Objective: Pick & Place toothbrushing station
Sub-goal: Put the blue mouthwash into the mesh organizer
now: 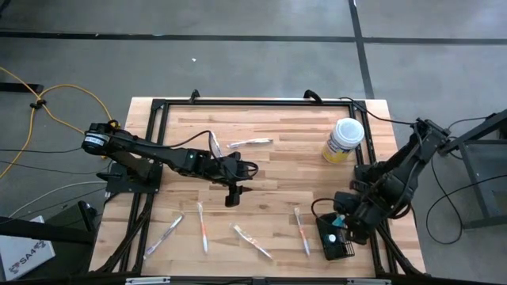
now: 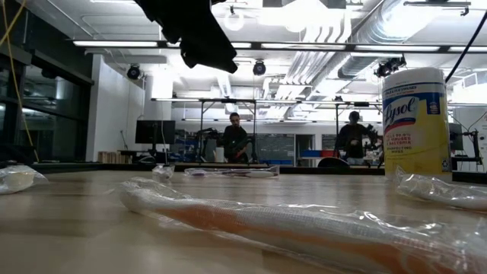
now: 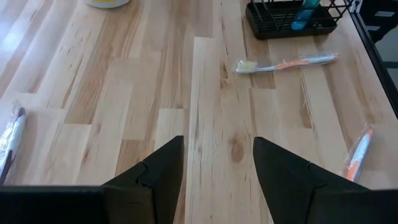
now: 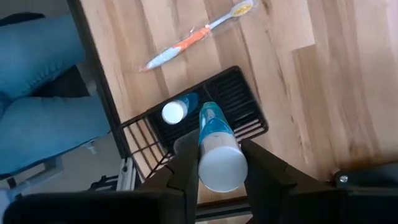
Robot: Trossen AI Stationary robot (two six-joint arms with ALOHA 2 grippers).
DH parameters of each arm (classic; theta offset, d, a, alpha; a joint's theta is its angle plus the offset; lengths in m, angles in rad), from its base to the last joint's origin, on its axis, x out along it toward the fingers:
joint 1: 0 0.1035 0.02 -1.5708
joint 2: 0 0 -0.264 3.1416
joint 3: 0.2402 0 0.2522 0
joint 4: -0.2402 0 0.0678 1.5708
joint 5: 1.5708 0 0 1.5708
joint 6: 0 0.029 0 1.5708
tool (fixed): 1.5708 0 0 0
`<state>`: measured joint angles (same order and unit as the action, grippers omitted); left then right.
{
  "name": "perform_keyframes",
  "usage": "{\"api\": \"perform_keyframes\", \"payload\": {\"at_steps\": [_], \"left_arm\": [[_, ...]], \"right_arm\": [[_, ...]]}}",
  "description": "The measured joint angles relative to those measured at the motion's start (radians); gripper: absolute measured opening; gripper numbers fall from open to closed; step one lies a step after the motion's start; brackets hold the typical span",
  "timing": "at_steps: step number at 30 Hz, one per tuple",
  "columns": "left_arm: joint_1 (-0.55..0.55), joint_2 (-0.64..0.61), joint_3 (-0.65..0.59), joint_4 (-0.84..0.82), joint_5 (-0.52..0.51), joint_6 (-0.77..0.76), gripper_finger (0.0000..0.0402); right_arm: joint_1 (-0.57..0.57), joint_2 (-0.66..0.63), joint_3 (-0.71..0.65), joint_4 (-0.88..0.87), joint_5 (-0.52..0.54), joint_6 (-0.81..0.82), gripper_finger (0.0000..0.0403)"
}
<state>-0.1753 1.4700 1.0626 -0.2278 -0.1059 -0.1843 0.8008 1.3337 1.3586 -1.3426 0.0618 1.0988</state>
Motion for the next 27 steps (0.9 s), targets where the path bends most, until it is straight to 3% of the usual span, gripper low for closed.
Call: {"api": "perform_keyframes", "payload": {"at_steps": [14,27], "left_arm": [[0.000,0.000,0.000,0.014,0.000,-0.039,0.0185],[0.000,0.000,0.000,0.027,0.000,-0.060,0.0185]], "right_arm": [[0.029,0.066,0.022,0.008,-0.007,-0.066,0.0089],[0.055,0.115,0.063,-0.042,0.089,-0.047,0.0089]]}}
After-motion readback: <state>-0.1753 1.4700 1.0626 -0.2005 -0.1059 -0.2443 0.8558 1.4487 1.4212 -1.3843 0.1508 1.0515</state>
